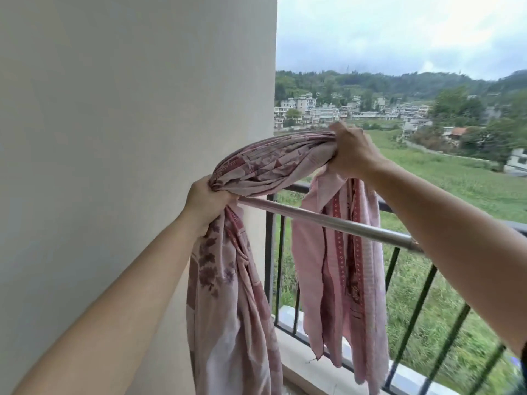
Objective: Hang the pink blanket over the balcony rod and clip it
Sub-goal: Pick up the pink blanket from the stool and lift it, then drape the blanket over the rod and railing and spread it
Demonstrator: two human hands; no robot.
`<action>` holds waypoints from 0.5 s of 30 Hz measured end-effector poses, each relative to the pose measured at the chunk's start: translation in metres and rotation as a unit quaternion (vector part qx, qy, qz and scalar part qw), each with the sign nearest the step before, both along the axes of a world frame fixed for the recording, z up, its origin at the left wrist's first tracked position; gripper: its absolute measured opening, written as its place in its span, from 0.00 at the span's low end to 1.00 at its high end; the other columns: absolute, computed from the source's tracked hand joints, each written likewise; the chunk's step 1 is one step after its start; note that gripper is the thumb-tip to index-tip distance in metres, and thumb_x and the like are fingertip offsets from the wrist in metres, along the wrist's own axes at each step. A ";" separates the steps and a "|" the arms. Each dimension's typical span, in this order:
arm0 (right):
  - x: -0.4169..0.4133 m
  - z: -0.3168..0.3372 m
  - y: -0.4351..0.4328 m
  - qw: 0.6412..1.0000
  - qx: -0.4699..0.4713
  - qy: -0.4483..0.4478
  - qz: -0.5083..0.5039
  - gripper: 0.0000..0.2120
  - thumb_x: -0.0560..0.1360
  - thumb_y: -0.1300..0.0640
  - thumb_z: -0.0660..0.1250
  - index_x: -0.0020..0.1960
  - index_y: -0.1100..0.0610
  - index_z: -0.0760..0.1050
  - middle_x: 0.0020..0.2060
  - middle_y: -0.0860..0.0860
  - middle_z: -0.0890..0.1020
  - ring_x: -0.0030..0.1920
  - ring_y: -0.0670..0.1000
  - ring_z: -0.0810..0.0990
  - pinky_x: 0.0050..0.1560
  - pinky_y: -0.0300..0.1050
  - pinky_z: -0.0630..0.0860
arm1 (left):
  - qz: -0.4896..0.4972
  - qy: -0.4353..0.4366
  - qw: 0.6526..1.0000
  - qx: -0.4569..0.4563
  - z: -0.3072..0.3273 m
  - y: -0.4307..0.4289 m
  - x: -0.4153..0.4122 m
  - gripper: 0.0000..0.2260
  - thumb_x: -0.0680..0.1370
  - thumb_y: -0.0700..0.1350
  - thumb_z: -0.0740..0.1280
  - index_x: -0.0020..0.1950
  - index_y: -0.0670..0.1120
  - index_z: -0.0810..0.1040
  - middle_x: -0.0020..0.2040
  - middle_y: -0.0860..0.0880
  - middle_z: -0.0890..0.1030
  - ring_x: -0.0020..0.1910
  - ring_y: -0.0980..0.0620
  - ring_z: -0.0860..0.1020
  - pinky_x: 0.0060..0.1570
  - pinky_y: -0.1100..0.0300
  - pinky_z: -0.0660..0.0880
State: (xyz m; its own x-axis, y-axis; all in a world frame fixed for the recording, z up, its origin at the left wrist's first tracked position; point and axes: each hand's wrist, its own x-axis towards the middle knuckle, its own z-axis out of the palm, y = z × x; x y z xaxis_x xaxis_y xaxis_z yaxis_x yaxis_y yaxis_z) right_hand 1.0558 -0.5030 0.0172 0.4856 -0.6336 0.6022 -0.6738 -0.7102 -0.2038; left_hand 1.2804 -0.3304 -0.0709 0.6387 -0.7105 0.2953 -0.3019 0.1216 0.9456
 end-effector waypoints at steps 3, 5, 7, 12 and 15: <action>-0.022 0.000 0.009 0.997 0.041 0.066 -0.030 0.12 0.72 0.53 0.73 0.51 0.56 0.76 0.40 0.50 0.82 0.36 0.47 0.79 0.30 0.37 0.71 | 0.036 -0.023 0.999 -0.006 -0.008 0.001 -0.008 0.13 0.62 0.42 0.72 0.45 0.49 0.84 0.45 0.48 0.86 0.46 0.44 0.85 0.50 0.44 0.82; -0.027 0.000 0.018 0.986 0.080 0.141 -0.035 0.13 0.71 0.44 0.73 0.45 0.53 0.77 0.35 0.49 0.82 0.33 0.45 0.79 0.27 0.37 0.71 | 0.109 -0.055 0.992 -0.022 -0.004 0.005 -0.015 0.08 0.67 0.42 0.68 0.45 0.46 0.81 0.41 0.48 0.84 0.43 0.44 0.83 0.45 0.50 0.80; -0.024 -0.010 0.024 0.973 0.133 0.187 -0.012 0.09 0.72 0.49 0.71 0.47 0.54 0.78 0.36 0.50 0.83 0.34 0.47 0.82 0.27 0.39 0.75 | 0.187 -0.100 0.977 -0.032 0.002 0.014 -0.026 0.05 0.73 0.40 0.64 0.47 0.42 0.78 0.39 0.52 0.78 0.43 0.45 0.78 0.42 0.56 0.72; -0.015 -0.035 0.023 0.977 0.123 0.173 -0.015 0.08 0.67 0.53 0.66 0.39 0.56 0.82 0.31 0.49 0.85 0.41 0.51 0.83 0.41 0.43 0.80 | 0.237 -0.143 0.960 -0.031 0.010 0.032 -0.034 0.05 0.74 0.41 0.65 0.47 0.42 0.77 0.38 0.54 0.76 0.42 0.47 0.77 0.34 0.59 0.68; -0.009 -0.024 0.026 0.997 0.045 0.067 -0.005 0.10 0.71 0.55 0.66 0.49 0.59 0.79 0.47 0.58 0.83 0.45 0.59 0.80 0.41 0.47 0.74 | 0.281 -0.177 0.942 -0.052 0.021 0.042 -0.038 0.04 0.74 0.40 0.65 0.48 0.42 0.75 0.38 0.54 0.76 0.42 0.46 0.76 0.38 0.57 0.68</action>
State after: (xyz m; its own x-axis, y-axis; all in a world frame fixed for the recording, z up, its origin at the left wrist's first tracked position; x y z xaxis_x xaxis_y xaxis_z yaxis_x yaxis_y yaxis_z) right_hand 1.0463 -0.4771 -0.0067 0.5515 -0.6877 0.4721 -0.7063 -0.6861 -0.1743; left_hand 1.2425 -0.2884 -0.0501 0.7537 -0.2448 0.6099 -0.6402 -0.0642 0.7655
